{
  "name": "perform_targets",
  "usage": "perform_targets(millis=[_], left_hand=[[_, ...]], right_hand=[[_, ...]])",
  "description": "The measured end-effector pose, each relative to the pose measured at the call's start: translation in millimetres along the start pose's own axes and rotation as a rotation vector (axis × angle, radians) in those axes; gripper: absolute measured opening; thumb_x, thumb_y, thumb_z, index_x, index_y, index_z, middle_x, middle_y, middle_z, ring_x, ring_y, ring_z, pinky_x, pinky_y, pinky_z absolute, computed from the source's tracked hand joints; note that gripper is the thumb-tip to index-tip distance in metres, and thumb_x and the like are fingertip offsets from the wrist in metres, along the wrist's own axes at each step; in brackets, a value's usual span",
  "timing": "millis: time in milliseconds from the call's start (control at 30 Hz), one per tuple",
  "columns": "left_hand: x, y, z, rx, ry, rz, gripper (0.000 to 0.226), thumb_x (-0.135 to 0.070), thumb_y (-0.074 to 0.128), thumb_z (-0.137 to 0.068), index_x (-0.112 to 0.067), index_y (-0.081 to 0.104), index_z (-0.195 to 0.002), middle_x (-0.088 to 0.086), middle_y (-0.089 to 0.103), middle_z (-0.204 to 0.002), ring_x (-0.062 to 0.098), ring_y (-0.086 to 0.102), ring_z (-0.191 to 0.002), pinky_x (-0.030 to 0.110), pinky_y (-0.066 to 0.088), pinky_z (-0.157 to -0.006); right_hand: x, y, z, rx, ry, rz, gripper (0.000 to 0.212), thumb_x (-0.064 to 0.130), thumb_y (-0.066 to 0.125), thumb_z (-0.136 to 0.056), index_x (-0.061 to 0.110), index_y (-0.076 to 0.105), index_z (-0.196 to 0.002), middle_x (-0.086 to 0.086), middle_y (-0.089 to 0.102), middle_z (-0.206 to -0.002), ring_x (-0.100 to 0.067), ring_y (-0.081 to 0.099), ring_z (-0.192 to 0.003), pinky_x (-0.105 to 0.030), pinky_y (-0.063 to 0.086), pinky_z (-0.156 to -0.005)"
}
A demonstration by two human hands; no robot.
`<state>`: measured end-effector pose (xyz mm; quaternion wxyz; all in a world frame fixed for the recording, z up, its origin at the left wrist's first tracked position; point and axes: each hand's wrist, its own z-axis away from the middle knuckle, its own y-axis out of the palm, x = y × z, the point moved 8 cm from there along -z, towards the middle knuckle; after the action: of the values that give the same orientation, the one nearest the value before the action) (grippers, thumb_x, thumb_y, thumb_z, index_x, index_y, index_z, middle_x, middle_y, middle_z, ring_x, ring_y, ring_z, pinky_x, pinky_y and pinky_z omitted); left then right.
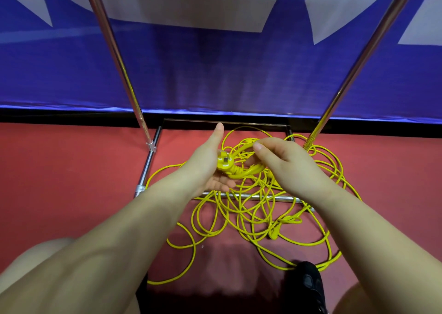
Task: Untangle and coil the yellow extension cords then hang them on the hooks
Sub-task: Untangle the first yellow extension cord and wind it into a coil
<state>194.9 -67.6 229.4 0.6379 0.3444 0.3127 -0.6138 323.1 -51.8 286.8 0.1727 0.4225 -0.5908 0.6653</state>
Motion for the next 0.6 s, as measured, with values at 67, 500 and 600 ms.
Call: perform_targets(millis=[67, 500, 600], left_hand=[[-3.1, -7.3, -1.8, -0.101, 0.040, -0.095, 0.068, -0.072, 0.023, -0.086, -0.010, 0.050, -0.078, 0.008, 0.055, -0.051, 0.017, 0.044, -0.030, 0.019, 0.036, -0.037], [-21.7, 19.5, 11.4, 0.461, 0.098, 0.017, 0.031, -0.036, 0.051, -0.080, -0.010, 0.063, -0.092, 0.005, 0.068, -0.070, 0.013, 0.063, -0.053, 0.023, 0.053, -0.051], [-21.8, 17.7, 13.8, 0.455, 0.119, 0.069, 0.023, -0.021, 0.055, -0.078, -0.008, 0.062, -0.095, 0.005, 0.066, -0.065, 0.009, 0.059, -0.048, 0.022, 0.053, -0.050]], right_hand=[[1.6, -0.4, 0.6, 0.005, -0.006, 0.007, 0.035, 0.034, 0.044, -0.096, 0.011, 0.065, -0.082, -0.009, 0.069, -0.078, -0.019, 0.059, -0.070, -0.032, 0.044, -0.072], [-15.4, -30.5, -6.1, -0.099, 0.080, 0.012, 0.040, 0.037, 0.043, -0.096, 0.003, 0.061, -0.084, -0.023, 0.058, -0.066, -0.027, 0.053, -0.057, -0.045, 0.049, -0.064], [-15.7, -28.9, -4.7, -0.064, 0.086, -0.018, 0.040, 0.038, 0.044, -0.096, 0.004, 0.063, -0.086, -0.016, 0.058, -0.063, -0.021, 0.053, -0.056, -0.051, 0.051, -0.068]])
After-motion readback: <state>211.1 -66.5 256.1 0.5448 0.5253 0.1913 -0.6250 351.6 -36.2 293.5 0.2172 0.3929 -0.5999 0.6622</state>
